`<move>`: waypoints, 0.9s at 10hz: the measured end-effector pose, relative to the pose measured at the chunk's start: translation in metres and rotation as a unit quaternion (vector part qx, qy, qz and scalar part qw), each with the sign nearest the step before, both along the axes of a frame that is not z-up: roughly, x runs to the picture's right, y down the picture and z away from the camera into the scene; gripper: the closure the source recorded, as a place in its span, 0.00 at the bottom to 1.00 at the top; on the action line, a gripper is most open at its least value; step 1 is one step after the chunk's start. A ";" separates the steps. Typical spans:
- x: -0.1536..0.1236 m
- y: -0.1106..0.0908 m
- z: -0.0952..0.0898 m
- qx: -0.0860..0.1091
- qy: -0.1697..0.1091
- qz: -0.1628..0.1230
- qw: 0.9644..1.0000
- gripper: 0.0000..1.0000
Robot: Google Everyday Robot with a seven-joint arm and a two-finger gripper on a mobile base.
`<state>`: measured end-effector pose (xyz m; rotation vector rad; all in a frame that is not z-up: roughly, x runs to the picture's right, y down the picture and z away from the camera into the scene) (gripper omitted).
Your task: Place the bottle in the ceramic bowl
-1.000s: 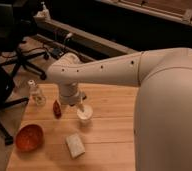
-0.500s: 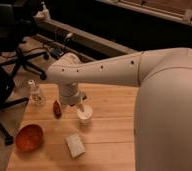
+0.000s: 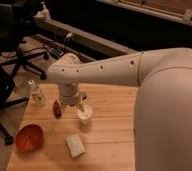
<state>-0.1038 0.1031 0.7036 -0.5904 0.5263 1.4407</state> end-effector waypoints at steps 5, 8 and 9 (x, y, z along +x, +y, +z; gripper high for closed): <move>0.000 0.000 0.000 0.001 0.000 -0.001 1.000 0.35; -0.020 -0.019 0.015 0.022 -0.021 -0.034 0.999 0.35; -0.041 -0.031 0.024 0.036 -0.036 -0.063 0.997 0.35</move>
